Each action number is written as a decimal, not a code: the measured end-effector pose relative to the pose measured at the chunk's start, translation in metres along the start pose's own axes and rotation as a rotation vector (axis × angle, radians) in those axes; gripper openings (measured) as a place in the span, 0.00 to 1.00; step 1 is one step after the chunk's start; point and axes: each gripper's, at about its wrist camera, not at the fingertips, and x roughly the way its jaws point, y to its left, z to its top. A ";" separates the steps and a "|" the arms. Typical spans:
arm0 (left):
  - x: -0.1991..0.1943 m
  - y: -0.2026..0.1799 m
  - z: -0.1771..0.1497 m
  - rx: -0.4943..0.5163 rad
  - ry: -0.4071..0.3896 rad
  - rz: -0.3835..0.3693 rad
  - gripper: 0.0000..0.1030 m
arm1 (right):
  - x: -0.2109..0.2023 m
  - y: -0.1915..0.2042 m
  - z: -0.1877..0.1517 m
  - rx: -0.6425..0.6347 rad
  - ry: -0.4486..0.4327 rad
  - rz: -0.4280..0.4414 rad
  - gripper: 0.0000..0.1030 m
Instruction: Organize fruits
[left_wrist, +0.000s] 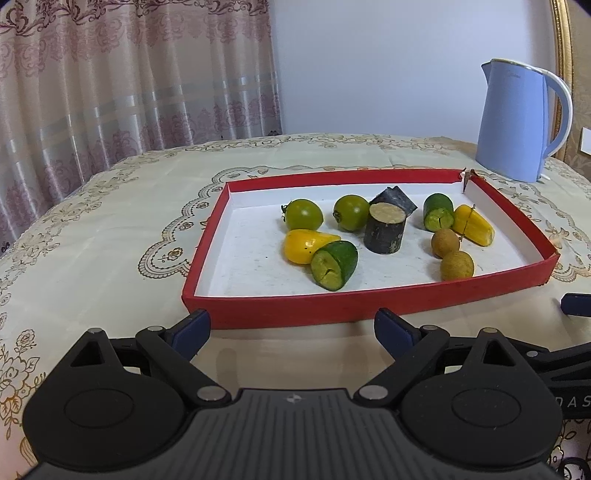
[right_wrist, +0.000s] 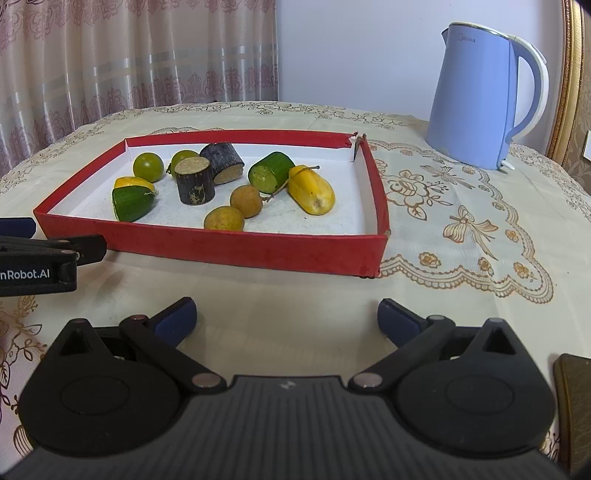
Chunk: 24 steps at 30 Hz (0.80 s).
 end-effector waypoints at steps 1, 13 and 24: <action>0.000 0.000 0.000 0.001 0.002 -0.001 0.93 | 0.000 0.000 0.000 0.000 0.000 0.000 1.00; 0.003 0.002 0.000 -0.005 -0.001 -0.012 0.93 | 0.000 0.000 0.000 0.000 0.000 0.000 1.00; 0.010 -0.002 -0.004 0.013 0.009 0.002 0.93 | 0.000 0.000 0.000 0.000 0.000 0.000 1.00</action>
